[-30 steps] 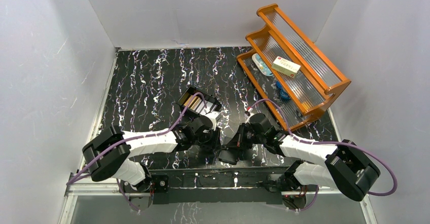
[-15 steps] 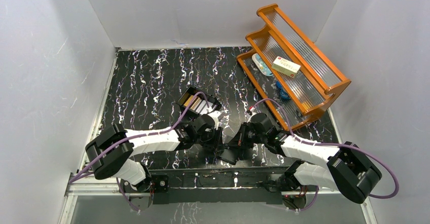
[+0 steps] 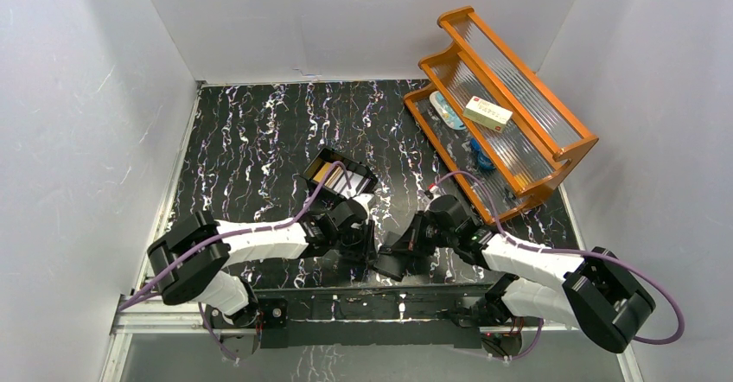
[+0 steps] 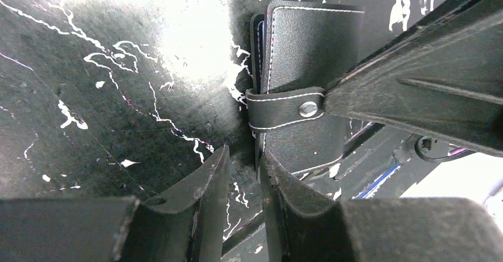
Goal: Put the credit cards into the card holder
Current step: Close the card holder at the center of the board.
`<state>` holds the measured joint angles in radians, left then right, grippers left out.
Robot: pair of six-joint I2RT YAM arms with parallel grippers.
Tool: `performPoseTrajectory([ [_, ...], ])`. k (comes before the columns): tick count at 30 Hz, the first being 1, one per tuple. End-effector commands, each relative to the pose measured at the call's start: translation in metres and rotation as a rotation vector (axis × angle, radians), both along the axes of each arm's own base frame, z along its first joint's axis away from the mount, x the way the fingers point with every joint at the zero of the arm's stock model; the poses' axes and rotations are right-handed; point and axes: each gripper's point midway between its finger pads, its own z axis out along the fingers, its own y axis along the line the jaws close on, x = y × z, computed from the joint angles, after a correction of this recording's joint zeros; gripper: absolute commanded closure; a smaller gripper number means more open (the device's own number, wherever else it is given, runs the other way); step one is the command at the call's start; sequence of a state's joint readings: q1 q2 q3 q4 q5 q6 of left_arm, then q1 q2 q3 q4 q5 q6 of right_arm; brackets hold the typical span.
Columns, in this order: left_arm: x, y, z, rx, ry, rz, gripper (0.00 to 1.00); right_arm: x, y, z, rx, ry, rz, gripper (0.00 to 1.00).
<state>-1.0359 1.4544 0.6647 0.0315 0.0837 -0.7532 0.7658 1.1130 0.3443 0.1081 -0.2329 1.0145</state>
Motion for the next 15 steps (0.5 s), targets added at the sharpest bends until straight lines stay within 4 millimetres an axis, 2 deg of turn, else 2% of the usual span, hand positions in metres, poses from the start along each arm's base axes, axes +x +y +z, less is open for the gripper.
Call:
performPoseTrajectory([
  [1,-0.010,0.009,-0.019,0.068,0.045,0.022,0.75,-0.002,-0.008,-0.007,-0.011,0.006,-0.034,1.00],
  [9,-0.013,0.012,-0.029,0.111,0.072,0.028,0.75,-0.005,-0.013,-0.014,-0.034,0.022,-0.042,1.00],
  [15,-0.012,0.007,-0.021,0.090,0.069,0.034,0.75,-0.004,-0.018,-0.020,-0.059,0.020,-0.056,1.00],
])
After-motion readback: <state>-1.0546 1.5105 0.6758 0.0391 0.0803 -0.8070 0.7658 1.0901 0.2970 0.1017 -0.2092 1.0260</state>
